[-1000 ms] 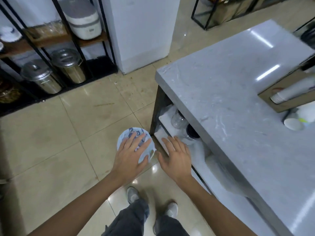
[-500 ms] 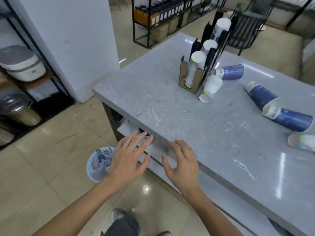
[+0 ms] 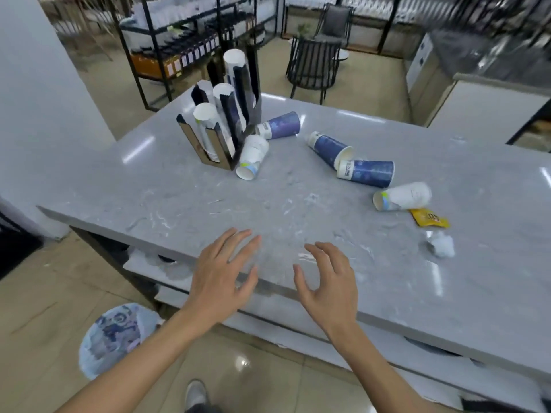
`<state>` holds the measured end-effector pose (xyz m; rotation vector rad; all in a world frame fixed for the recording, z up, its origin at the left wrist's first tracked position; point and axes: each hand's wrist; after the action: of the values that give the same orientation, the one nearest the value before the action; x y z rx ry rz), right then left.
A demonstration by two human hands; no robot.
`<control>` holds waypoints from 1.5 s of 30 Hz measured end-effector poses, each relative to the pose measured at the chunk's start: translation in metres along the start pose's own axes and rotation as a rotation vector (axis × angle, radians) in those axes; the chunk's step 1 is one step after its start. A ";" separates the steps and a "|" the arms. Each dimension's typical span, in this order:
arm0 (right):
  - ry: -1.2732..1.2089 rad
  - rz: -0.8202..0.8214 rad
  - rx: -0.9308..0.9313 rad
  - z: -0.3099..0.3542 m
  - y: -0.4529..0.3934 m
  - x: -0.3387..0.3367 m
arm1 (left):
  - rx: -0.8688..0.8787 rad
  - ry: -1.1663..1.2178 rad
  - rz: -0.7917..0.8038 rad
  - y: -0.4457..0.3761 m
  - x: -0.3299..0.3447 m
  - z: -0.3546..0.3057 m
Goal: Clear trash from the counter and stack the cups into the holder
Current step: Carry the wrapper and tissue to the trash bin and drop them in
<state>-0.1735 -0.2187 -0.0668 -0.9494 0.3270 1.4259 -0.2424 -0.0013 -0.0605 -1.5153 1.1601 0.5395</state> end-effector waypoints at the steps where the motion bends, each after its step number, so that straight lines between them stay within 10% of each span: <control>1: 0.008 -0.012 0.014 -0.009 -0.003 -0.008 | 0.014 0.004 0.009 -0.008 0.006 -0.008; 30: 0.183 -0.270 0.656 -0.201 -0.112 -0.100 | 0.383 0.332 0.320 -0.266 0.191 -0.090; 45: 0.164 0.009 0.576 -0.277 -0.144 -0.113 | 0.485 0.512 0.522 -0.328 0.292 -0.172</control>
<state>0.0330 -0.4762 -0.1049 -0.5872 0.8155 1.1646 0.1246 -0.2955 -0.0947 -0.9396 1.9485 0.1744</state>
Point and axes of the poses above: each hand's wrist, its own y-axis away from the middle knuckle, its own x-axis out of the palm, z = x × y, and after that the axes turned 10 degrees about x, right-handed
